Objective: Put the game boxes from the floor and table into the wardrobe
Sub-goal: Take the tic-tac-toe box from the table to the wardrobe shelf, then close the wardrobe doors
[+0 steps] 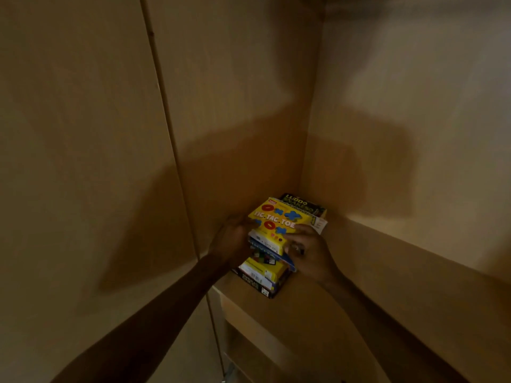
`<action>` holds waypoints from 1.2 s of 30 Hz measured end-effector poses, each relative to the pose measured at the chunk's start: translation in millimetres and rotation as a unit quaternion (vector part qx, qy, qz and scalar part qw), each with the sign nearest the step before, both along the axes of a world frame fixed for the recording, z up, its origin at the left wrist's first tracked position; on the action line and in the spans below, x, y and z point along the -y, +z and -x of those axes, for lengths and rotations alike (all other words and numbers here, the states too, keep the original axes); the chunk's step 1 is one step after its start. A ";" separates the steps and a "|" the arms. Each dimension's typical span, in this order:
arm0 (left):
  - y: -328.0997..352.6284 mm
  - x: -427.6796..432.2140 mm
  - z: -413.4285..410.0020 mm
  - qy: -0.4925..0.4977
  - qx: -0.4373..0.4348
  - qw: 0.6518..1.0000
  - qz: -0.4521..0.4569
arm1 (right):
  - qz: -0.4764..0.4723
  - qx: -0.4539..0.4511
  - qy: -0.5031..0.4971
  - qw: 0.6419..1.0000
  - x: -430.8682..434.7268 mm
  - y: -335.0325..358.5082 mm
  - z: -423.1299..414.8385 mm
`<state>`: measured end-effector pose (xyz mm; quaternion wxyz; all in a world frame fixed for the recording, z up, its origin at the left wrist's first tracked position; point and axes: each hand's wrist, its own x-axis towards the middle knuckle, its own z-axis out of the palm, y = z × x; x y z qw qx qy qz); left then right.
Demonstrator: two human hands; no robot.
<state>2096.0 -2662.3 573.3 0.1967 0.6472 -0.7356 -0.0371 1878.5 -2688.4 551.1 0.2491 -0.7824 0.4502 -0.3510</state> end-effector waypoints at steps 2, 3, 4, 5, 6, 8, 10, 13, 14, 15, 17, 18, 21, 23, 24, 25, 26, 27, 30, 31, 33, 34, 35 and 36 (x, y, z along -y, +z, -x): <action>-3.2 -5.2 -4.1 0.004 -0.011 1.000 0.003 | -0.005 -0.010 0.010 1.000 6.0 0.1 -9.5; -4.0 -7.7 -5.0 0.008 -0.016 1.000 0.008 | -0.008 -0.011 0.010 1.000 8.2 -0.2 -13.0; -4.9 -8.1 -5.8 0.013 -0.019 1.000 0.009 | -0.011 -0.012 0.006 1.000 10.0 0.2 -16.1; -5.5 -8.7 -5.7 0.016 -0.022 1.000 0.011 | -0.012 -0.011 0.000 1.000 11.5 0.8 -18.3; -5.7 -8.9 -5.2 0.018 -0.023 1.000 0.009 | -0.011 -0.012 -0.006 1.000 11.1 2.6 -19.9; -4.4 -10.0 -4.4 0.021 -0.031 0.999 0.008 | -0.009 -0.012 0.003 1.000 10.3 3.7 -19.9; -5.8 -10.3 -4.0 0.024 -0.054 0.998 -0.001 | -0.016 -0.008 0.019 1.000 8.0 3.6 -16.8; -12.7 -15.0 0.4 0.017 -0.161 0.987 -0.015 | -0.008 0.027 0.016 0.999 -3.0 3.6 -10.5; -14.6 -22.2 5.5 0.018 -0.221 0.975 -0.019 | 0.003 0.047 0.011 0.999 -12.3 4.6 -6.2; -16.7 -29.3 10.2 0.021 -0.277 0.960 -0.014 | 0.009 0.071 0.006 0.997 -21.3 6.0 -2.9; -22.8 -48.9 22.6 0.032 -0.342 0.939 -0.003 | -0.018 0.119 -0.007 0.993 -45.9 5.3 8.8; -24.9 -59.9 28.8 0.033 -0.355 0.934 -0.006 | -0.041 0.139 -0.017 0.989 -56.5 2.1 15.2; -38.2 -98.3 50.4 0.039 -0.377 0.925 -0.030 | -0.103 0.171 -0.071 0.977 -92.7 -18.3 38.2; -51.0 -123.0 61.3 0.054 -0.392 0.918 -0.039 | -0.131 0.190 -0.097 0.968 -116.1 -32.8 49.3; -57.3 -138.9 69.1 0.061 -0.395 0.916 -0.047 | -0.141 0.192 -0.107 0.965 -131.8 -40.0 56.3; -62.8 -152.0 74.7 0.067 -0.399 0.913 -0.053 | -0.148 0.194 -0.113 0.963 -144.7 -44.8 61.1; -67.3 -168.7 81.5 0.075 -0.403 0.910 -0.061 | -0.157 0.191 -0.121 0.961 -160.9 -49.6 66.8; -70.4 -182.7 86.8 0.079 -0.410 0.906 -0.067 | -0.165 0.189 -0.121 0.960 -175.1 -52.9 71.1; -73.8 -222.1 100.0 0.077 -0.428 0.897 -0.078 | -0.177 0.168 -0.123 0.962 -217.8 -58.3 79.2; -74.8 -237.8 103.5 0.070 -0.431 0.896 -0.080 | -0.172 0.160 -0.124 0.964 -235.4 -58.8 81.3; -74.0 -260.7 107.6 0.057 -0.444 0.890 -0.081 | -0.163 0.155 -0.131 0.966 -260.4 -56.1 82.6; -73.3 -275.9 108.6 0.049 -0.455 0.885 -0.083 | -0.157 0.156 -0.140 0.965 -277.5 -54.8 82.5; -73.2 -290.3 108.6 0.040 -0.469 0.879 -0.083 | -0.155 0.164 -0.149 0.963 -294.2 -52.5 82.1; -70.8 -305.6 109.1 0.032 -0.479 0.873 -0.084 | -0.151 0.168 -0.160 0.961 -312.0 -50.4 81.7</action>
